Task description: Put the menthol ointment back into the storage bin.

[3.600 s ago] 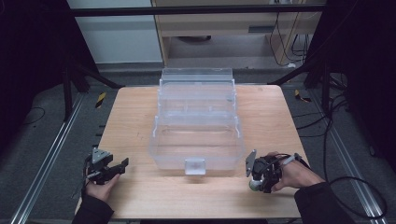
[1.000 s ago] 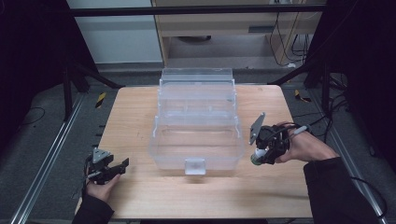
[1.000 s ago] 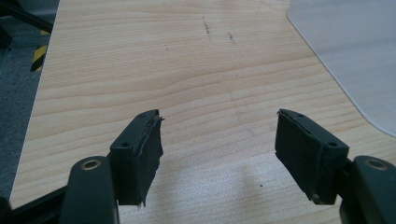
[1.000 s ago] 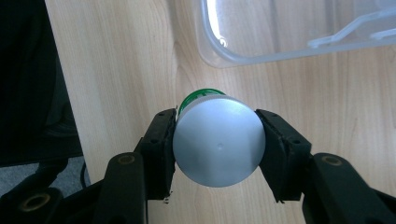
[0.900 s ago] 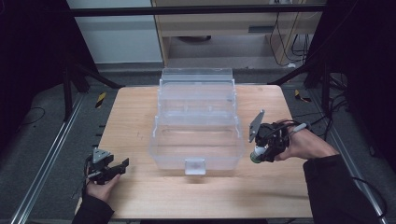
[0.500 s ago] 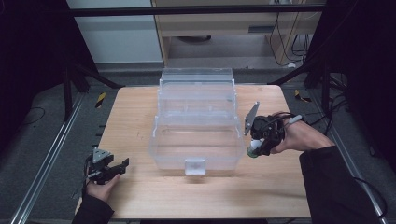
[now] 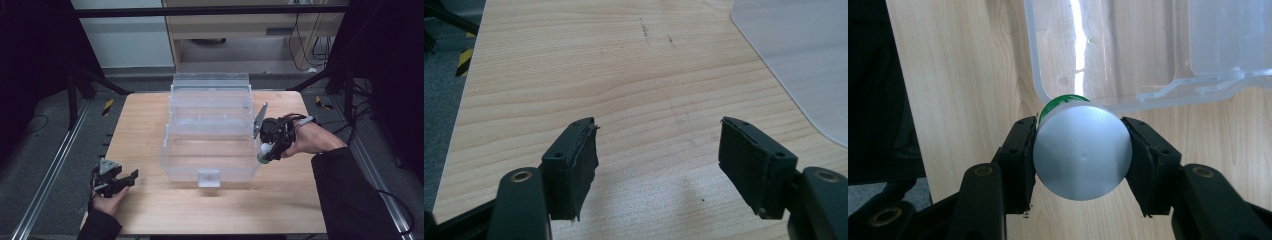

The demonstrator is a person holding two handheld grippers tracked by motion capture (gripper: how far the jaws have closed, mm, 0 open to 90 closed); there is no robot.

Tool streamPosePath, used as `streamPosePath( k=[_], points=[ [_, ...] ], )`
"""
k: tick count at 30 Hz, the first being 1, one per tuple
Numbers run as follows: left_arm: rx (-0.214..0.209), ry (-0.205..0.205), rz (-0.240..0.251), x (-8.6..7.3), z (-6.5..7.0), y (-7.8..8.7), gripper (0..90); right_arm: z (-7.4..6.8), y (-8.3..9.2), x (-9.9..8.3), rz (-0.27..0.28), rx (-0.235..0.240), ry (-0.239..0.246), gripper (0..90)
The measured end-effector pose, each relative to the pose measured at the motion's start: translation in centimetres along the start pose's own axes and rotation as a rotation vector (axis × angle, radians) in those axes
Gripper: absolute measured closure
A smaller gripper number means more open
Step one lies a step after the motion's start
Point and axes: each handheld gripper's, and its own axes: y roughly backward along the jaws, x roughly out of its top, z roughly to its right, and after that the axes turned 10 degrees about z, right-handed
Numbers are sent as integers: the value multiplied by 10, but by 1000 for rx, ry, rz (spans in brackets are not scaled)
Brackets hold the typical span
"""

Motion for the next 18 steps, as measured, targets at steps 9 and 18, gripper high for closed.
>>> streamPosePath(
  k=[9, 18],
  points=[
    [2, -2, -2, 0, 0, 0, 311, 9, -9, 11, 5, 9, -1, 503],
    [-2, -2, -3, 0, 0, -1, 311, 14, -21, 21, 6, 22, 7, 503]
  ],
)
